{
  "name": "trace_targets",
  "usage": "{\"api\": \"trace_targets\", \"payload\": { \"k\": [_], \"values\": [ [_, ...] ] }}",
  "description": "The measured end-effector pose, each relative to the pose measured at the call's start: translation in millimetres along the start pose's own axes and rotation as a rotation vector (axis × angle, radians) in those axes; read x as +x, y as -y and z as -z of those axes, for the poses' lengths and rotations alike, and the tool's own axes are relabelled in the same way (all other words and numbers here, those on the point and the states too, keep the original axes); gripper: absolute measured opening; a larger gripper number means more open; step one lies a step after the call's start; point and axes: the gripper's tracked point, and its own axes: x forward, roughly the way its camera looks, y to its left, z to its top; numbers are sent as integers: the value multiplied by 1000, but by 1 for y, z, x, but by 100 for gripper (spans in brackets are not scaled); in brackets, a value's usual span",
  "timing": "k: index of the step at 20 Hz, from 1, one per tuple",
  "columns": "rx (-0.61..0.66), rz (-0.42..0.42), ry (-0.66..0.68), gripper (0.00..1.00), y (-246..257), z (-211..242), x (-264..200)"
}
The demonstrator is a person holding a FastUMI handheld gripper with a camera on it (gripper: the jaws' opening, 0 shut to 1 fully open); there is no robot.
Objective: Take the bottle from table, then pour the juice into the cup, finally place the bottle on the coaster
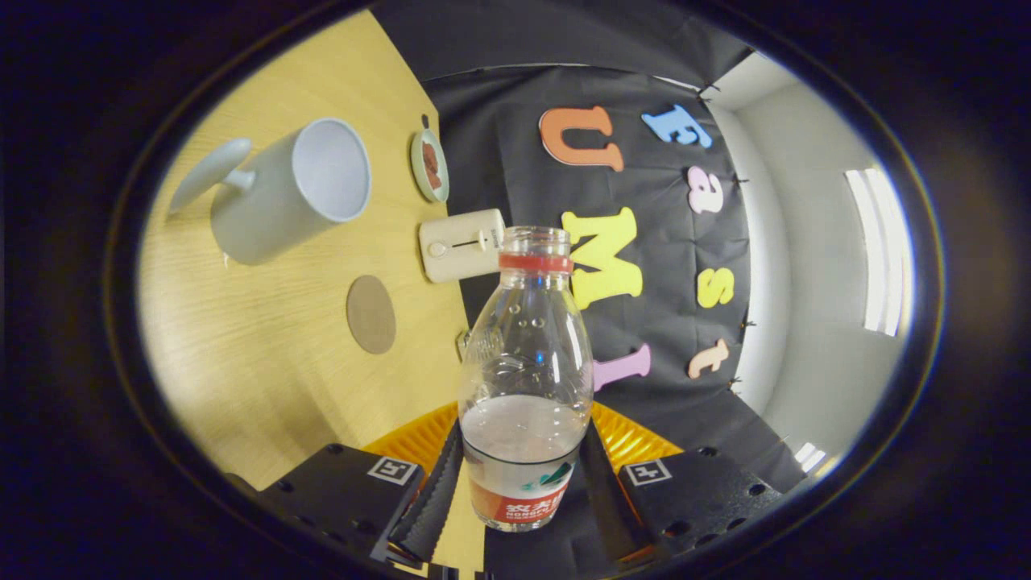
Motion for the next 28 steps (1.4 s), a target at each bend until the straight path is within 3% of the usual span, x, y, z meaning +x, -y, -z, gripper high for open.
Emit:
{"api": "trace_targets", "payload": {
  "k": [6, 18, 28],
  "values": [
    [-74, -45, -17, 79, -7, -6, 3],
    [-274, -2, 33, 79, -2, -29, 4],
    [-322, 40, 38, 79, 6, -38, -6]
  ]
}}
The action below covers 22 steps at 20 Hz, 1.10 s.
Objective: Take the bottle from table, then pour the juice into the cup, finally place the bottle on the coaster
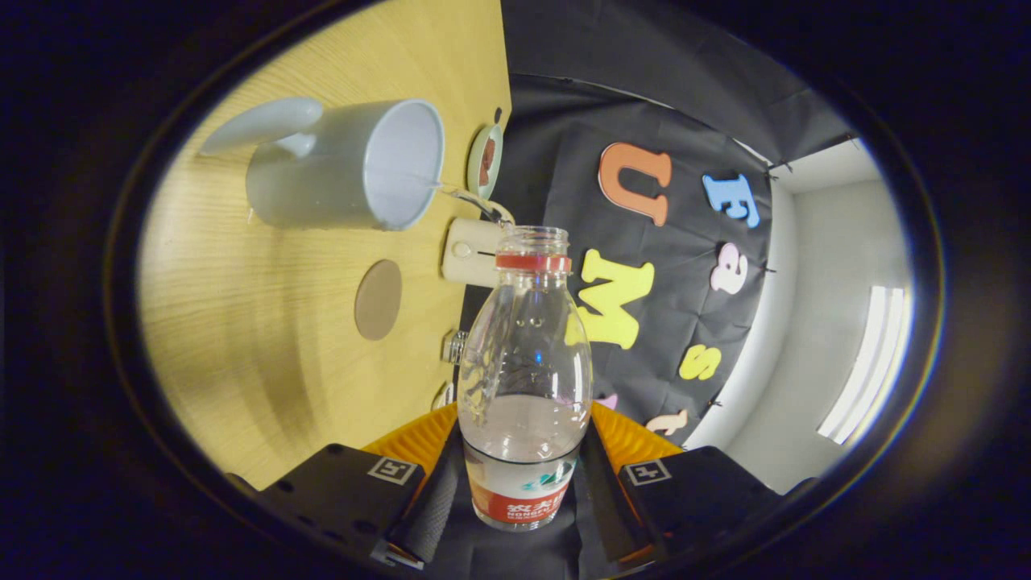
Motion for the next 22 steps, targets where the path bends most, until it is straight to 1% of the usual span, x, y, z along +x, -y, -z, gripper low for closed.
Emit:
{"api": "trace_targets", "payload": {
  "k": [11, 16, 22],
  "values": [
    [-37, 39, -8, 78, 12, 0, -4],
    [-95, 77, -11, 78, 21, 0, -8],
    [-113, 91, -37, 78, 27, 5, -13]
  ]
}}
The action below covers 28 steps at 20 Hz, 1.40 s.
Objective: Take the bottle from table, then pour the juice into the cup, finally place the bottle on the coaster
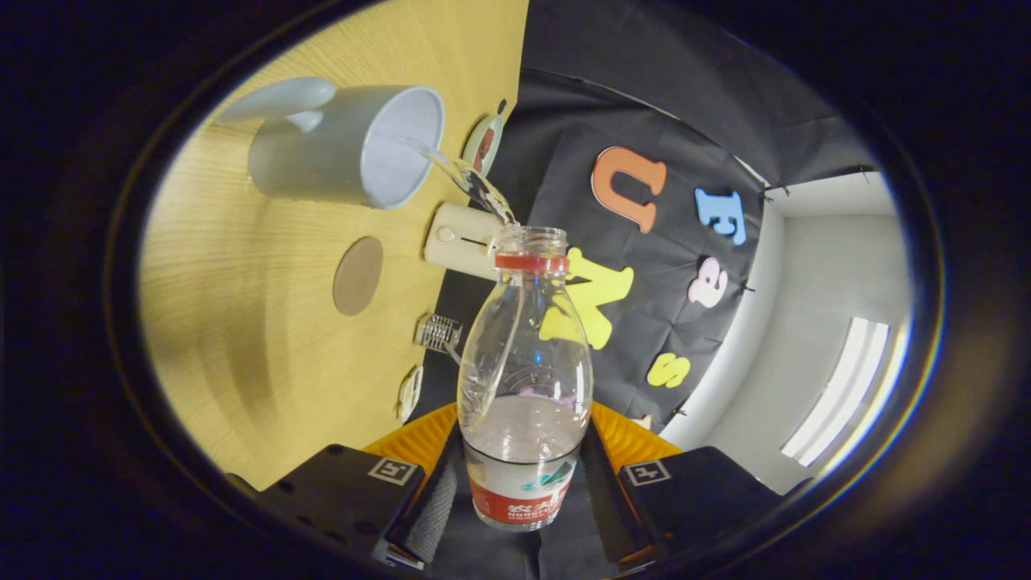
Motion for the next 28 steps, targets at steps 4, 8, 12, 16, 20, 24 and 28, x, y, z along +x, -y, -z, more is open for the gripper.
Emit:
{"api": "trace_targets", "payload": {
  "k": [4, 8, 12, 16, 20, 24, 28],
  "values": [
    [-33, 25, -8, 78, 8, 0, -1],
    [-69, 59, -7, 78, 18, -4, -3],
    [-92, 96, -3, 78, 29, -7, -9],
    [-110, 105, -20, 78, 33, -5, -9],
    [-145, 123, -41, 78, 40, -3, -10],
    [-200, 181, -23, 78, 52, -12, -15],
    [-220, 212, -35, 78, 58, -9, -18]
  ]
}}
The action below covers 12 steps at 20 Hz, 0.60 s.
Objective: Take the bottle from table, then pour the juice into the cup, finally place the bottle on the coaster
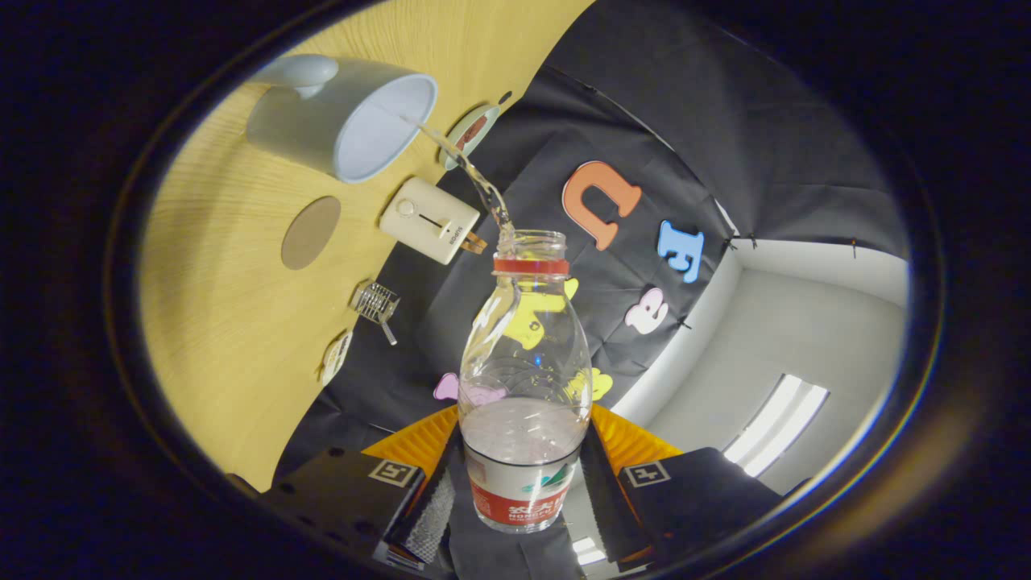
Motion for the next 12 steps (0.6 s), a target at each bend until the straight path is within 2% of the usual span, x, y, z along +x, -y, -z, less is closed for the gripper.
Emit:
{"api": "trace_targets", "payload": {
  "k": [5, 12],
  "values": [
    [-13, -4, -10, 78, 0, 2, 0],
    [-103, 47, 23, 78, 9, -7, -2]
  ]
}}
